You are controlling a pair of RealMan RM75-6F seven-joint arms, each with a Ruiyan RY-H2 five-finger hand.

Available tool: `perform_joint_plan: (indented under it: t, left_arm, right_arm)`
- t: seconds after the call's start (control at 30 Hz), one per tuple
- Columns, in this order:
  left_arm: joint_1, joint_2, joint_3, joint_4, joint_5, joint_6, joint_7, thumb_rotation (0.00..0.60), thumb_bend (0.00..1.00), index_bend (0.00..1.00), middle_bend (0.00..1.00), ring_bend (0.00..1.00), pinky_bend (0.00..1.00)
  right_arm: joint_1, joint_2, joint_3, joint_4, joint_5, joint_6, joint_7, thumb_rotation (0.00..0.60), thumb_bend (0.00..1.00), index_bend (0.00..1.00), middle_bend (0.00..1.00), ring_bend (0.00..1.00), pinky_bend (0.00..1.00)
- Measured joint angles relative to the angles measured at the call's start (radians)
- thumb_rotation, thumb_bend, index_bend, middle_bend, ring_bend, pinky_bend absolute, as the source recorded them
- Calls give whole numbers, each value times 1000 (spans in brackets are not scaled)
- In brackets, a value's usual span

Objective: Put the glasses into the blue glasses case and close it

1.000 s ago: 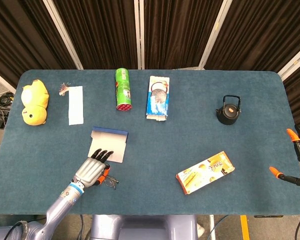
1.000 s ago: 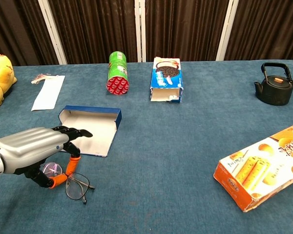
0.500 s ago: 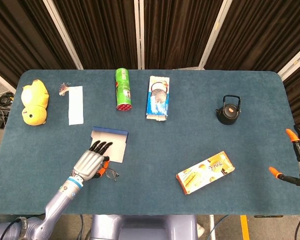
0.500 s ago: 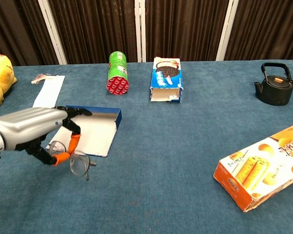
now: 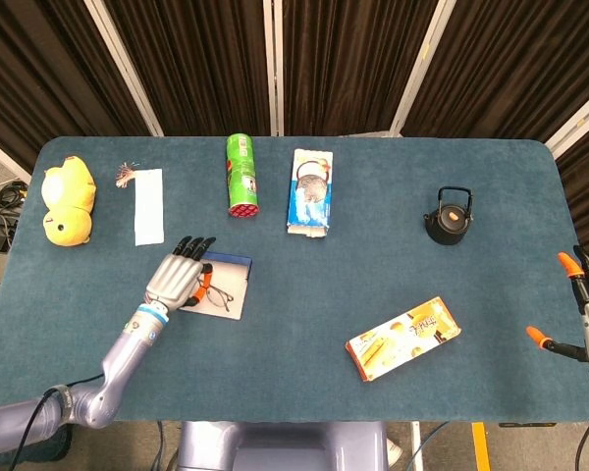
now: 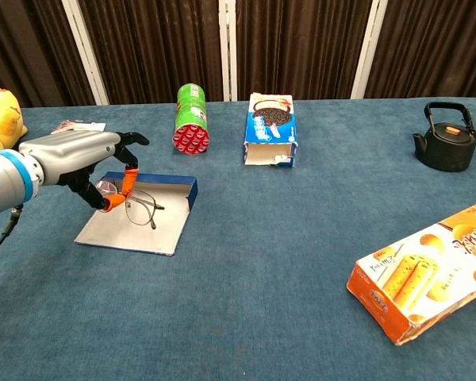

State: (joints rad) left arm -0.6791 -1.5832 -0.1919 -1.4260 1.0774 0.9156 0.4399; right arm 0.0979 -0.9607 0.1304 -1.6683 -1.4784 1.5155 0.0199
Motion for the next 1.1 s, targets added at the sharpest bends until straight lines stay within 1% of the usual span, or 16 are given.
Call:
perform_joint_plan:
  t: [0.2, 0.4, 0.47, 0.5, 0.57, 0.63, 0.73, 0.8, 0.97, 1.1]
  left_arm:
    - [-29, -50, -20, 114, 0, -22, -87, 600, 478, 648, 0, 0, 0]
    - [-60, -89, -22, 193, -4, -53, -109, 600, 462, 641, 0, 0, 0]
    - [-66, -97, -21, 205, -5, -60, -119, 600, 456, 620, 0, 0, 0]
    - [-70, -100, -21, 210, -4, -62, -127, 600, 447, 590, 0, 0, 0]
    - [-73, -104, -19, 215, 4, -61, -134, 600, 395, 491, 0, 0, 0]
    - [-75, -107, -16, 217, 12, -54, -137, 600, 329, 342, 0, 0, 0]
    - [-75, -110, -14, 217, 10, -46, -137, 600, 250, 81, 0, 0, 0]
    - [-74, -109, -14, 214, 11, -40, -141, 600, 227, 11, 0, 0, 0]
    - [-68, -105, -13, 205, 35, -15, -164, 600, 217, 0, 0, 0, 0]
    - [-63, -91, -5, 199, 73, 2, -193, 600, 169, 0, 0, 0, 0]
  right_arm:
    - [4, -3, 2, -2, 11, -9, -11, 600, 0, 0, 0, 0, 0]
    - [7, -6, 2, -2, 20, -19, -20, 600, 0, 0, 0, 0, 0]
    - [8, -6, 3, -1, 24, -20, -20, 600, 0, 0, 0, 0, 0]
    - [8, -6, 4, -1, 25, -21, -20, 600, 0, 0, 0, 0, 0]
    - [8, -6, 5, -1, 27, -22, -19, 600, 0, 0, 0, 0, 0]
    - [9, -5, 5, 0, 27, -23, -19, 600, 0, 0, 0, 0, 0]
    - [9, -5, 4, -1, 27, -24, -17, 600, 0, 0, 0, 0, 0]
    - [8, -4, 4, -1, 26, -23, -16, 600, 0, 0, 0, 0, 0]
    - [7, -3, 3, -3, 22, -19, -14, 600, 0, 0, 0, 0, 0]
    - [7, -2, 2, -5, 19, -19, -11, 600, 0, 0, 0, 0, 0]
